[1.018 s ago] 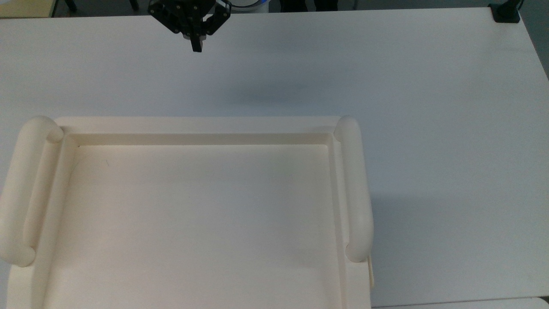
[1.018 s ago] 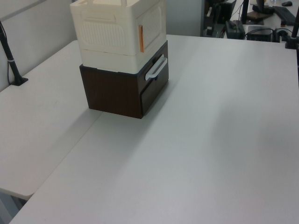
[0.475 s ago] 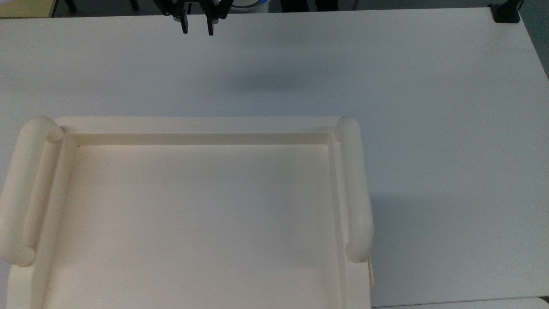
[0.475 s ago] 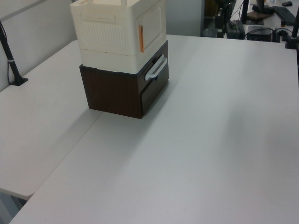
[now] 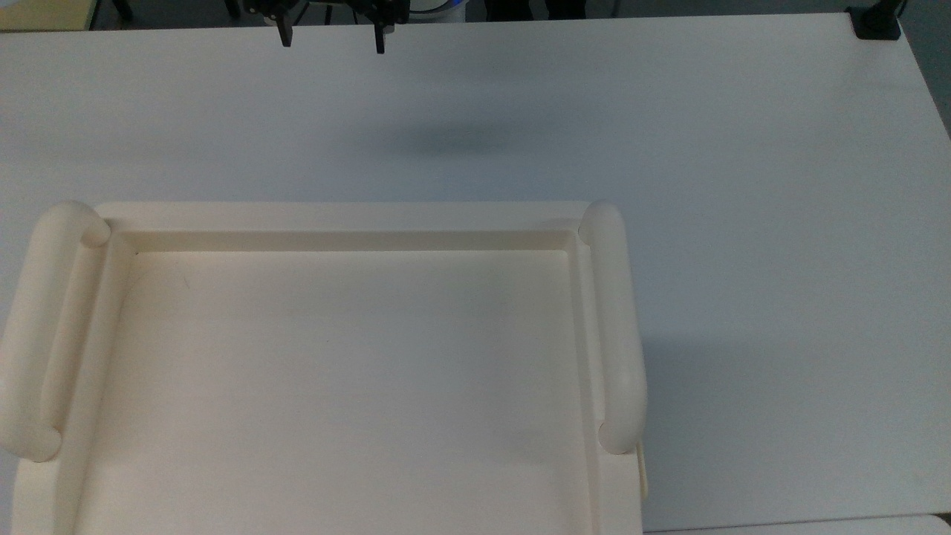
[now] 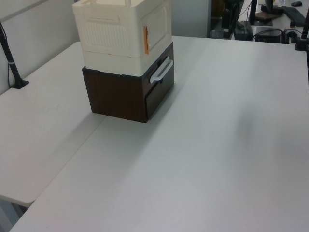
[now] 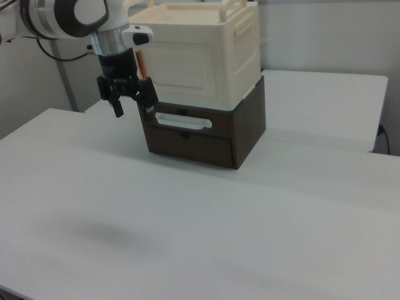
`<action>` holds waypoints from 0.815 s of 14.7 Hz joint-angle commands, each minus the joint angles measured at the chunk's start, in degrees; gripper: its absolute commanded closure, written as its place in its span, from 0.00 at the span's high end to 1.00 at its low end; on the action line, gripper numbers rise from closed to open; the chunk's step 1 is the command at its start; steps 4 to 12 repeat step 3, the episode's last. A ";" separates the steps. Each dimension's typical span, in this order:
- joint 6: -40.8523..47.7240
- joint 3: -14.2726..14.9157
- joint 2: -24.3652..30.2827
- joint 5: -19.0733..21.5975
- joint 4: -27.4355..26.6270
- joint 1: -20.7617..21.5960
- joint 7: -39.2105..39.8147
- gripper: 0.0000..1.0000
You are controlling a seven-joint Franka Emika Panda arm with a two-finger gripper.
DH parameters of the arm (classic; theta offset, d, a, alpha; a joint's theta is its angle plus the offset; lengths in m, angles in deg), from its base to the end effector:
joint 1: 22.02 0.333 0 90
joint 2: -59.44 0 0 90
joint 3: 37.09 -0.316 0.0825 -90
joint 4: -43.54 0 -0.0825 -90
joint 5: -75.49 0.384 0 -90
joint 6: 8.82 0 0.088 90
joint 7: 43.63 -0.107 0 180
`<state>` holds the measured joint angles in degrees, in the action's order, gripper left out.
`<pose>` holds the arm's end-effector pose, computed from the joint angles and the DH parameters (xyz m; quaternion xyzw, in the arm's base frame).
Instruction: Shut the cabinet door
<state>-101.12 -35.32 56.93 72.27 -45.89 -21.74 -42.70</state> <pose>0.5712 -0.0203 0.6083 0.9996 -0.0038 0.0025 0.0288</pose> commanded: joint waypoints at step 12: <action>1.78 -0.46 2.15 -0.82 -1.36 -0.90 -0.06 1.00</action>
